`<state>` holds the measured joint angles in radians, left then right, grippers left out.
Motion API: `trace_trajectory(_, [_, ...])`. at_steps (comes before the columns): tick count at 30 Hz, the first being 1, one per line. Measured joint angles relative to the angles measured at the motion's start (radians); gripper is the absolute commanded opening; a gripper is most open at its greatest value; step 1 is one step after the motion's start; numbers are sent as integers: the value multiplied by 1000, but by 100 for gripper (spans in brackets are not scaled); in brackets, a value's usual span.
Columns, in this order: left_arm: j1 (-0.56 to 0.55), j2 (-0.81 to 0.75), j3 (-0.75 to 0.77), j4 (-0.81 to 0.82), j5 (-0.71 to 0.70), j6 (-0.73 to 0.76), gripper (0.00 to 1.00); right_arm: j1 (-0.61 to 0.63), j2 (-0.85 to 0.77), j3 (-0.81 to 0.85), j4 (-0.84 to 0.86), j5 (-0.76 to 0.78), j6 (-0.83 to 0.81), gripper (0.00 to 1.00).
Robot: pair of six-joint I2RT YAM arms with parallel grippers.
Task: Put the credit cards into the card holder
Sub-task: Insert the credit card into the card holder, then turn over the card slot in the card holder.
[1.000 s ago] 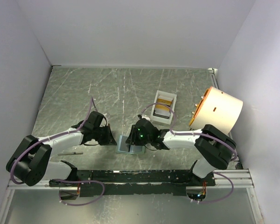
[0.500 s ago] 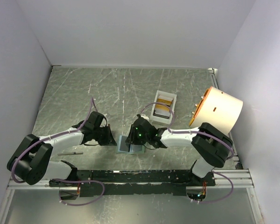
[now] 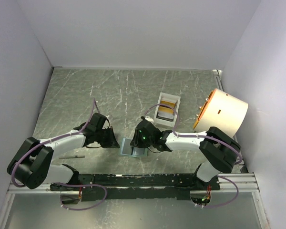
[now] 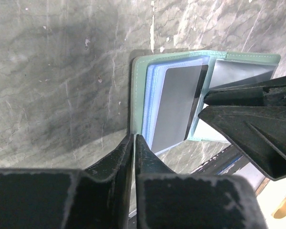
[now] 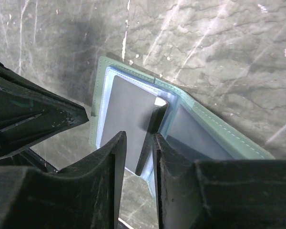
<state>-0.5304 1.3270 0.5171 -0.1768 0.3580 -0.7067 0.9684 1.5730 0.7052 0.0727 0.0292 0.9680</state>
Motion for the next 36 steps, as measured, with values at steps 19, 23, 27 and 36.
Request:
trace_trajectory(19, [-1,-95,30,0,19,-34,40,0,10,-2,-14,24,-11,14])
trace_trajectory(23, [-1,-81,26,38,42,-41,42,0,22,-4,-11,26,-11,10])
trace_trajectory(27, [-1,-65,20,59,54,-42,42,0,25,-14,0,30,-8,8])
trace_trajectory(36, [-2,-17,18,80,57,-42,45,0,25,-30,26,34,-3,5])
